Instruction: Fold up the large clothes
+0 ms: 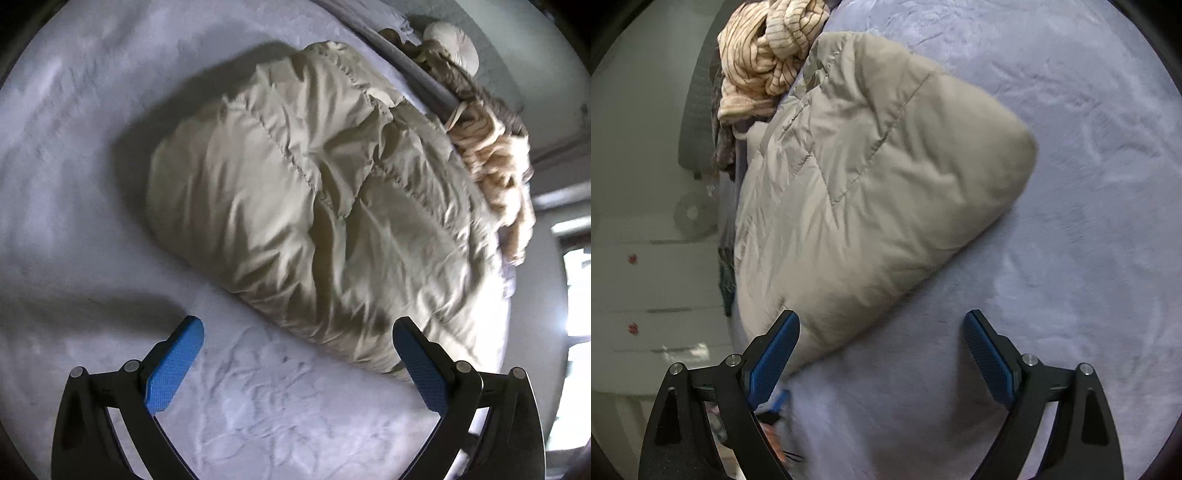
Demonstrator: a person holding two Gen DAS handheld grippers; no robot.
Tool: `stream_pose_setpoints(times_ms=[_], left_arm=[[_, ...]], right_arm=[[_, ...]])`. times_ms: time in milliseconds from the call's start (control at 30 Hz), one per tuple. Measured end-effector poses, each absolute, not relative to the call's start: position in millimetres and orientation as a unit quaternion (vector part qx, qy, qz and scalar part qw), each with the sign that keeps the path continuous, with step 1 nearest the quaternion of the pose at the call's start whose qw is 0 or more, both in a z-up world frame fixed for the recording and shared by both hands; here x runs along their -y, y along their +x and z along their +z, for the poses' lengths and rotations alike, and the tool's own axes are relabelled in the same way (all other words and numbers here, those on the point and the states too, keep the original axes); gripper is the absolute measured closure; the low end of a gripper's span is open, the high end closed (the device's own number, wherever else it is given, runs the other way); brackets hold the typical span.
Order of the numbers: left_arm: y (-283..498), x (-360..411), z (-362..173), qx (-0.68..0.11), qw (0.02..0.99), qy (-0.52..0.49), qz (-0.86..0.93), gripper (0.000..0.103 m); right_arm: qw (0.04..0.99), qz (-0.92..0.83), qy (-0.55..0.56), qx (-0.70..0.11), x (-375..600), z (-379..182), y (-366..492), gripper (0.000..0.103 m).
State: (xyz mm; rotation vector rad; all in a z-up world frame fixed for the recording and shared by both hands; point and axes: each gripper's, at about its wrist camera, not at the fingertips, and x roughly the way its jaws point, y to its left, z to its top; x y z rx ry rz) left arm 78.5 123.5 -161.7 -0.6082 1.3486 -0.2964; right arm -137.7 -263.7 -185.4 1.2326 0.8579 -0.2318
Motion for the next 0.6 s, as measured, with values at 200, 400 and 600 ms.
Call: stream_pose_setpoints(times_ms=[200, 400, 600], left_arm=[[90, -131, -177, -0.607, 0.711, -0.316, -0.160, 0.001], [115, -131, -181, -0.592, 0.717, -0.333, -0.158, 0.001], [139, -122, -185, -0.576, 0.722, -0.357, -0.140, 0.001]], right_arm=[[0.707, -0.097, 0.611, -0.343, 262, -198, -125, 0.011], [0.687, -0.083, 0.649, -0.318, 269, -211, -104, 0.010], [0.681, -0.047, 0.683, -0.260, 277, -210, -83, 0.000]])
